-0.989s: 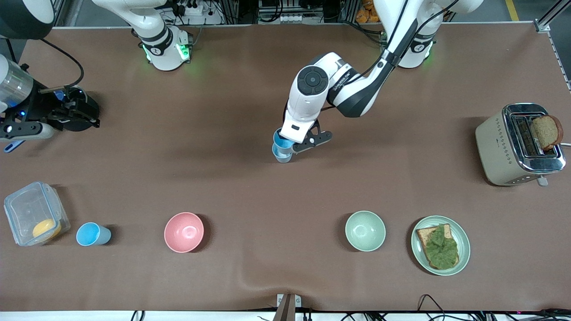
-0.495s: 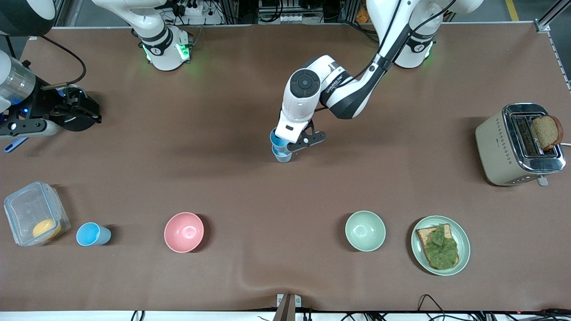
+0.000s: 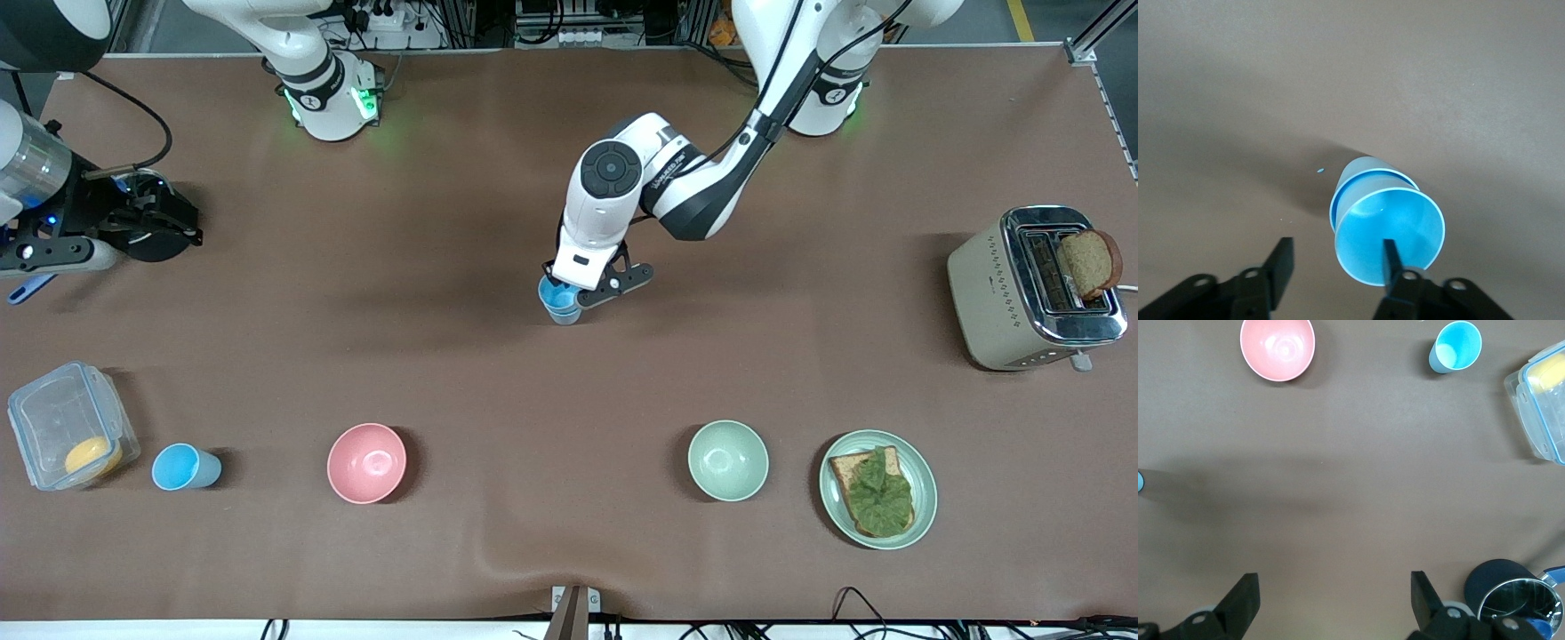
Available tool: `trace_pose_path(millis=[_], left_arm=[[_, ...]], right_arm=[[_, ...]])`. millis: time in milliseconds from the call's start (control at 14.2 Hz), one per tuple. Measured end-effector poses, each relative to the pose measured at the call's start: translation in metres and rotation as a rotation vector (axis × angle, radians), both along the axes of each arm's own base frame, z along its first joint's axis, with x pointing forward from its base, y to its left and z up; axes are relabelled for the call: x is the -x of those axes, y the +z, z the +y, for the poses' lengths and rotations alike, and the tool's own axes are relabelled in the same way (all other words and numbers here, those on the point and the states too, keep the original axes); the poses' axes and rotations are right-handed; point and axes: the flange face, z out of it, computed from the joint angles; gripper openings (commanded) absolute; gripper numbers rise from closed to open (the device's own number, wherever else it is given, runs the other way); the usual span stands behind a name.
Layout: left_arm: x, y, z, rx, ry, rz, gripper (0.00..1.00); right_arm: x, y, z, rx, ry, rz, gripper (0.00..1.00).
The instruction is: Stack blue cups with both arms
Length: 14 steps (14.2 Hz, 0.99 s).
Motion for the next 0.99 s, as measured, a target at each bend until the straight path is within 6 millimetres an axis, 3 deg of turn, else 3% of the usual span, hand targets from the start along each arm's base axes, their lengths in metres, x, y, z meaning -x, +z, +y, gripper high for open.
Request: trace_pose_path(millis=[212, 353, 495, 707, 989], left_arm=[[-0.016, 0.012, 0.011, 0.013, 0.028, -0.018, 1.00], [-0.043, 0.036, 0.037, 0.021, 0.075, -0.037, 1.00], [-0.073, 0.065, 0.082, 0.010, 0.083, -0.043, 1.00], [-0.110, 0.120, 0.165, -0.004, 0.066, -0.063, 1.00], [-0.124, 0.186, 0.254, -0.019, -0.023, -0.097, 1.00]], right_arm=[[0.000, 0.000, 0.000, 0.000, 0.001, 0.000, 1.00], [0.000, 0.000, 0.001, 0.000, 0.001, 0.000, 1.00], [0.000, 0.000, 0.001, 0.000, 0.002, -0.001, 1.00], [0.000, 0.003, 0.003, 0.000, 0.005, -0.008, 1.00], [-0.004, 0.017, 0.005, -0.002, 0.009, -0.051, 1.00]])
